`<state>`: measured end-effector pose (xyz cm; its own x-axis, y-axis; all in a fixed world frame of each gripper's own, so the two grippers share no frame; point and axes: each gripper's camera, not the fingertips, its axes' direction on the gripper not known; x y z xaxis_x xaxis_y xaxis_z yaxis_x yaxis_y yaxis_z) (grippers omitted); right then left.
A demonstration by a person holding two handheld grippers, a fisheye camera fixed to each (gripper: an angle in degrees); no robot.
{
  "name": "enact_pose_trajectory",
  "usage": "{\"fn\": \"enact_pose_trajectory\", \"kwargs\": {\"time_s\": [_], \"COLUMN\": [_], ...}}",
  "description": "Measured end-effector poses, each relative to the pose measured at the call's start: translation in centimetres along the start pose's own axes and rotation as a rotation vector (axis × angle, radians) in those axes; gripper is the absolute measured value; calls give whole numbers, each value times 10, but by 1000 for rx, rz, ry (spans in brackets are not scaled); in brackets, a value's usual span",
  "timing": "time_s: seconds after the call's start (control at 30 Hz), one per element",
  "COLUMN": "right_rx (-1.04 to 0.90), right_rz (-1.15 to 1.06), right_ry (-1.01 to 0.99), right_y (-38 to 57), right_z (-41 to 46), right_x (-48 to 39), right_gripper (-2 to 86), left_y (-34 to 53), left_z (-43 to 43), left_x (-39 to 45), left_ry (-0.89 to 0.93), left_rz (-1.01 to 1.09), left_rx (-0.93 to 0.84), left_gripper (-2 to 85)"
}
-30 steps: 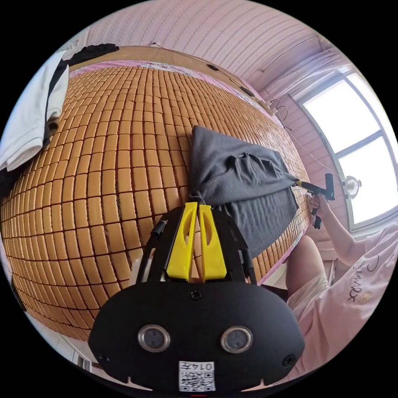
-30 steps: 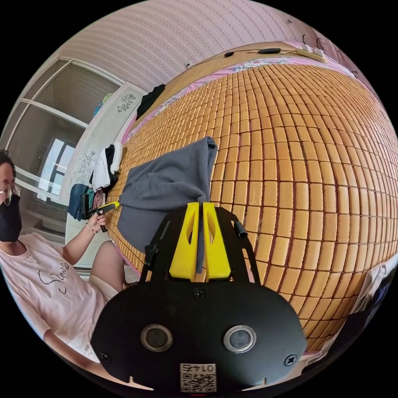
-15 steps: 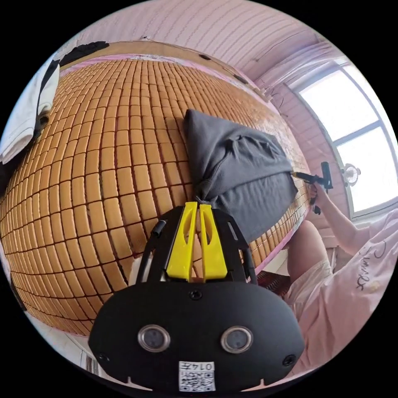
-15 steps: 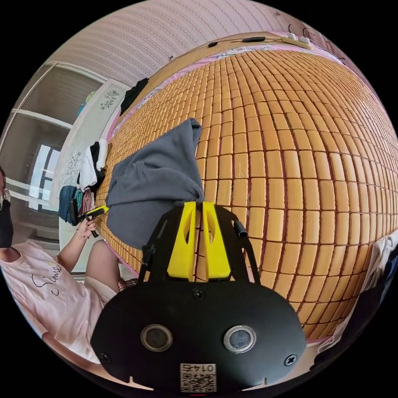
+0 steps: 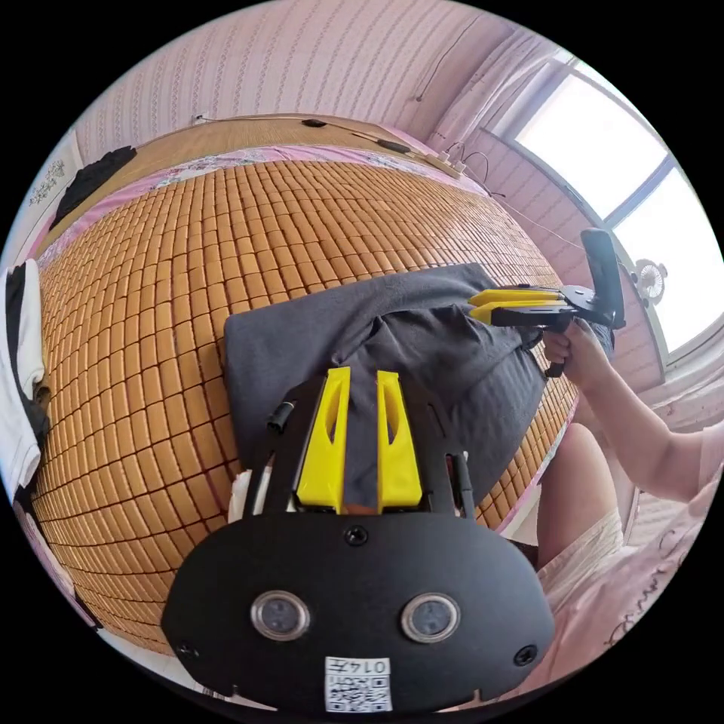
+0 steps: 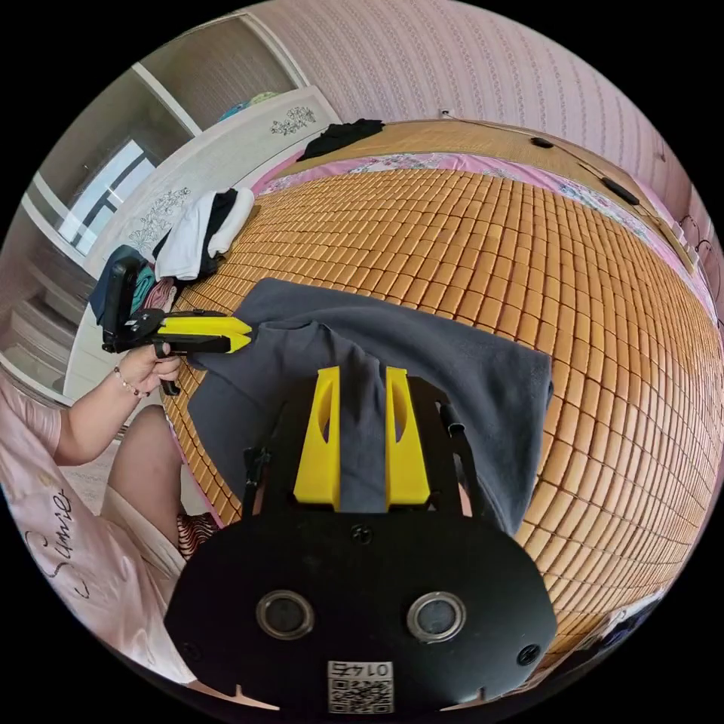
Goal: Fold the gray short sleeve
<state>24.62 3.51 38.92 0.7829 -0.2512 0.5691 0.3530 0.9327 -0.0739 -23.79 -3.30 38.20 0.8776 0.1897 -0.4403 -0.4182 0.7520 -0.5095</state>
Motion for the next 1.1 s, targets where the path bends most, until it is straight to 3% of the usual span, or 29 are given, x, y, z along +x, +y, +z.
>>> {"fn": "enact_pose_trajectory", "kwargs": {"time_s": [0.13, 0.3, 0.37, 0.47, 0.6, 0.83, 0.97, 1.1], "right_rx": [-21, 93, 63, -71, -207, -115, -140, -134], "right_rz": [14, -90, -161, -216, -211, -145, -119, -114], "right_ry": [52, -77, -144, -173, -98, 26, 69, 54], "right_y": [-5, 35, 65, 100, 127, 107, 98, 103], "right_z": [19, -33, -45, -34, -18, -11, 20, 9], "right_x": [-10, -25, -37, -55, -71, -107, -119, -129], "right_gripper": [25, 8, 7, 10, 29, 84, 38, 10], "left_y": [-7, 27, 56, 91, 117, 100, 90, 93], "left_z": [23, -22, -32, -22, -11, -20, 16, 17], "left_x": [17, 41, 61, 82, 90, 127, 142, 142], "left_ry": [-33, 73, 169, 155, 142, 33, -28, 0], "left_rz": [34, 145, 237, 287, 263, 306, 315, 329], "left_rx": [-18, 103, 94, 1, -102, -19, -122, -159], "left_gripper": [13, -8, -9, -9, -7, 39, 52, 6]}}
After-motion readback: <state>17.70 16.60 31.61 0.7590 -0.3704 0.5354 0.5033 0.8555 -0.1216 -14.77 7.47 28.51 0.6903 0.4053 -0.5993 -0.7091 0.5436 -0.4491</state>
